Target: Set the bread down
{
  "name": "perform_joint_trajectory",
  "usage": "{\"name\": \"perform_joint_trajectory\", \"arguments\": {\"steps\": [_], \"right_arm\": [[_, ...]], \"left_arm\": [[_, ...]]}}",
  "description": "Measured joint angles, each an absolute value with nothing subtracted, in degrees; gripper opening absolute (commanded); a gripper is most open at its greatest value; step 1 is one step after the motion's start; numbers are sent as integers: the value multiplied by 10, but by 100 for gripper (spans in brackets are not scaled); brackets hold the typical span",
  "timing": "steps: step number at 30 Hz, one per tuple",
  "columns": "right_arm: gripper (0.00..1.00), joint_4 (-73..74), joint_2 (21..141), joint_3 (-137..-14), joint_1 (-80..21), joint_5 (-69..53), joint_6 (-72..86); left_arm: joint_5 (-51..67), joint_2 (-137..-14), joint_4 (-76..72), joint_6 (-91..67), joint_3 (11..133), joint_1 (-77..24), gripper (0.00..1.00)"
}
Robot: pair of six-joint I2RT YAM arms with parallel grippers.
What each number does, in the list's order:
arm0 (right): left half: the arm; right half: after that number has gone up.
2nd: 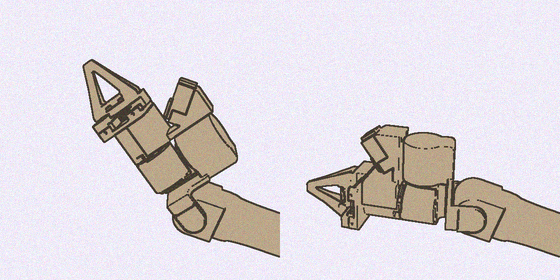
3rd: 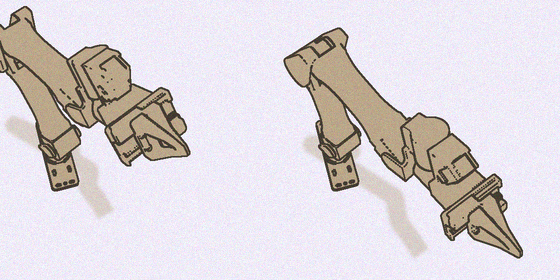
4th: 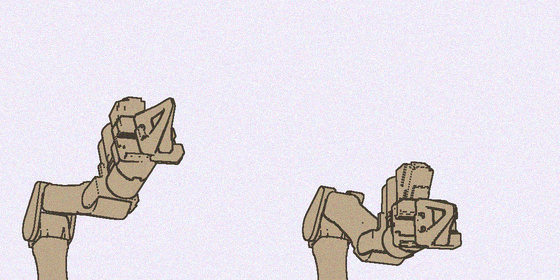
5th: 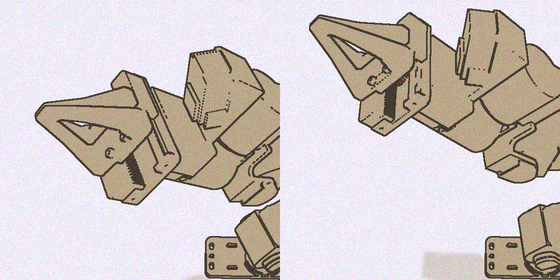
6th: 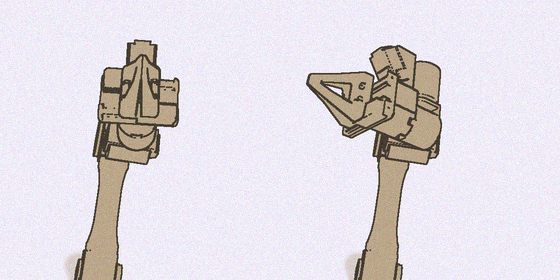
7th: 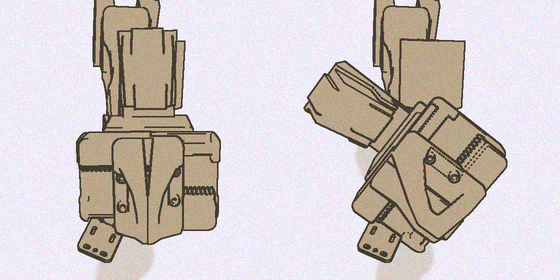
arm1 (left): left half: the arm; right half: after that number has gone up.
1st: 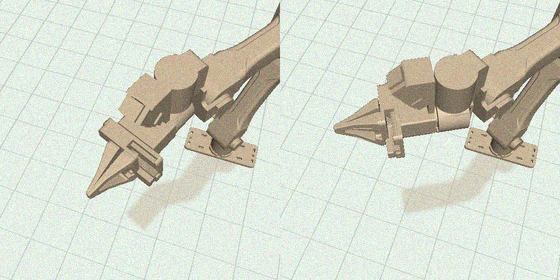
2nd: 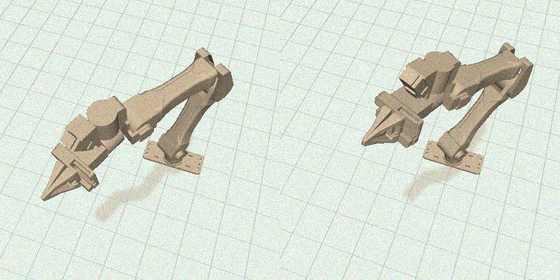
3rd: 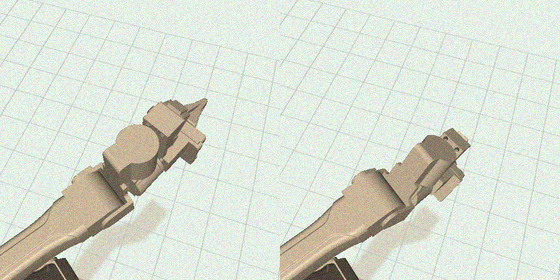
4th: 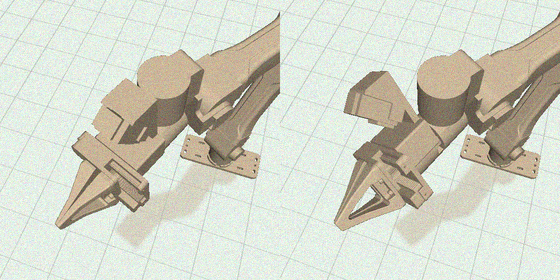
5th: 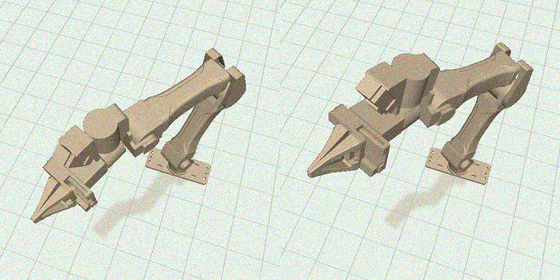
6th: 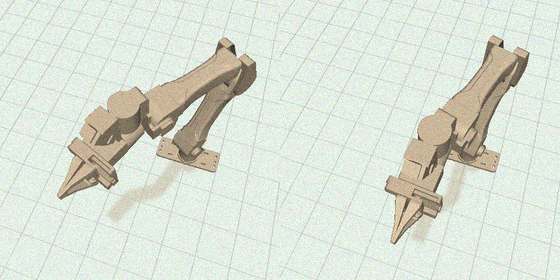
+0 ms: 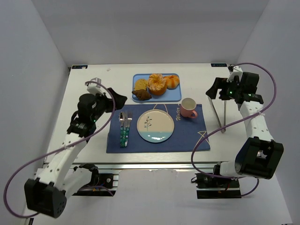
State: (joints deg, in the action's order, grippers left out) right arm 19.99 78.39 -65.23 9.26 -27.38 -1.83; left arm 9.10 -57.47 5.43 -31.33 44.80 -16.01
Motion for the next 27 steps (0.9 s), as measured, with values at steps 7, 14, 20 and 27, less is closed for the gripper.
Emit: {"name": "perform_joint_trajectory", "arguments": {"steps": [7,14,20,27], "right_arm": [[0,199,795,-648,176,-319,-81],[89,246,855,-661,179,-257,-182],[89,256,856,-612,177,-166,-220],[89,253,878,-556,159,-84,-248]], "left_arm": [[77,-425,96,-346,396,-160,69],[51,-340,161,-374,356,-160,24],[43,-287,192,-387,336,-160,52],[40,-291,209,-390,315,-160,53]]}}
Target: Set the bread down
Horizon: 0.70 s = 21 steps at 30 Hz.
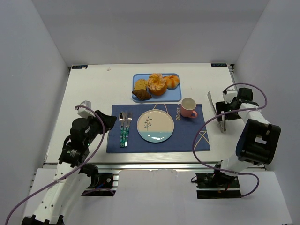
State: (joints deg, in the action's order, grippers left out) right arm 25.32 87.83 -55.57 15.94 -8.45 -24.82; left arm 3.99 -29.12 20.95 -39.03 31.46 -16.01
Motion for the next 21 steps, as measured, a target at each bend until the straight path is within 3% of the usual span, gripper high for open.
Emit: {"name": "perform_joint_trajectory", "arguments": {"steps": [15,19,21], "right_arm": [[82,180,984,-569,149,-62,-232],[76,156,989,-568,147,-64,-223],[68,145,991,-568,145,-68,-218]], "left_arm": [[37,-311,210,-391,315,-160,53],[38,-316,210,-396,315,-160,53],[38,-318,210,-397,315,-160,53]]}}
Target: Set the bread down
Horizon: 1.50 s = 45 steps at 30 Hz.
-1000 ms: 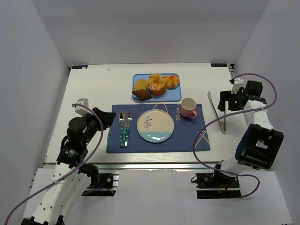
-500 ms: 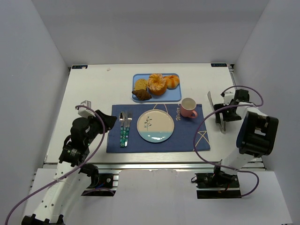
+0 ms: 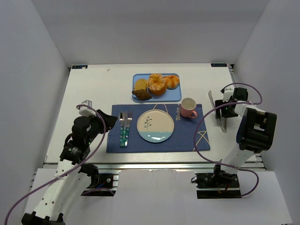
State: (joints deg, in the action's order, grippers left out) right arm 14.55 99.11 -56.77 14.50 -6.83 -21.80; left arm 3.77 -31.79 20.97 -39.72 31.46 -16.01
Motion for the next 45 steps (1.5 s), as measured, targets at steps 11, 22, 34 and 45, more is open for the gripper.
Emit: {"name": "perform_joint_trajectory", "arguments": {"steps": [11,22,34,45], "right_arm": [[0,120,974,-545,145,-93,-216],[18,169,927,-719,121,-231,-143],[44,203,1012,-862,23,-324,-110],[48,265,1031,-927,-42,-261,-216]], "left_arm": [[38,-320,210,-399,315,-160,53],[38,-320,210,-405,315,-160,53],[36,-317,227,-408,321,-160,54],[36,-319,227,-413,326,-160,54]]}}
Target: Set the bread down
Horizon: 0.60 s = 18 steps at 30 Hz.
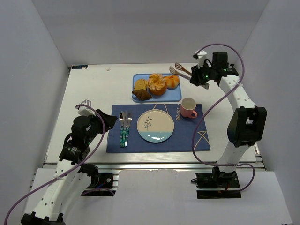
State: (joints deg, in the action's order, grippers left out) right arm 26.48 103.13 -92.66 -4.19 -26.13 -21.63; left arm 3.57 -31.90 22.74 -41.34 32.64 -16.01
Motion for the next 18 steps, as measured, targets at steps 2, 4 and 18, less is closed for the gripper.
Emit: {"name": "perform_joint_trajectory", "arguments": {"steps": [2,4,18], "right_arm": [[49,279,1032,-928,-64,-243,-251],[49,298,1032,-929,-83,-227,-286],[51,393,1063,-981,-90,-139,-446]], "left_arm": [[36,-321,227,-414,326,-160,54],[36,-321,227,-414,326,-160,54],[36,-321,227,-414,326,-160,54]]}}
